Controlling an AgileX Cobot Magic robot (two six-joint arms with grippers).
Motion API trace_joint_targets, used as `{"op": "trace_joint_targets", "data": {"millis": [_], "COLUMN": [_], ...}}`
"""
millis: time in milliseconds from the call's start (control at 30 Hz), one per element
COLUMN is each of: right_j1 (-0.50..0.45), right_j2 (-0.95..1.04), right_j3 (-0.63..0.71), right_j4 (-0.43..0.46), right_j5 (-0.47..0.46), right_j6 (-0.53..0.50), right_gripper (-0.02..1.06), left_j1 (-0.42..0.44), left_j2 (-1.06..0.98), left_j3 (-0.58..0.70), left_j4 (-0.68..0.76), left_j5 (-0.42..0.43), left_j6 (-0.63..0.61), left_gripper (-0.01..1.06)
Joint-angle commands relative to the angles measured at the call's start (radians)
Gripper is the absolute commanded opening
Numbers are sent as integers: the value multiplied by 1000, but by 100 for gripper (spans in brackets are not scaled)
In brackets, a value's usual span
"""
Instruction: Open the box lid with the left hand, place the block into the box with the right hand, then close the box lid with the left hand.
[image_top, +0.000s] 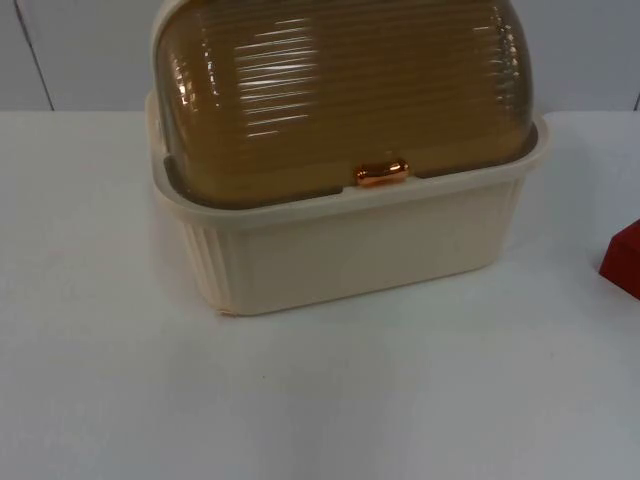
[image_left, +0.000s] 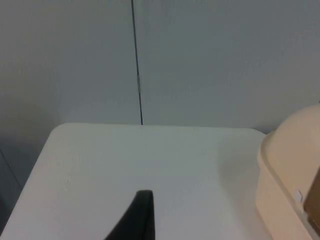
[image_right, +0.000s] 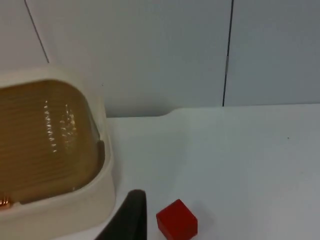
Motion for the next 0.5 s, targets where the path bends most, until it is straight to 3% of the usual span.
{"op": "trace_joint_targets", "data": {"millis": [0, 467], "right_j1": [7, 7], "right_j2": [82, 292], "right_j3": [-48, -141], "right_j4": [-4, -8], "right_j5": [-19, -141], "right_j6": [8, -63], "right_gripper": [105, 105], "left_j1": [-7, -18], "left_j2": [87, 250], "left_j3": [-43, -84], "left_j4": [10, -43], "left_j5": [-41, 6], "left_j6": [-2, 71], "left_gripper": [103, 103]}}
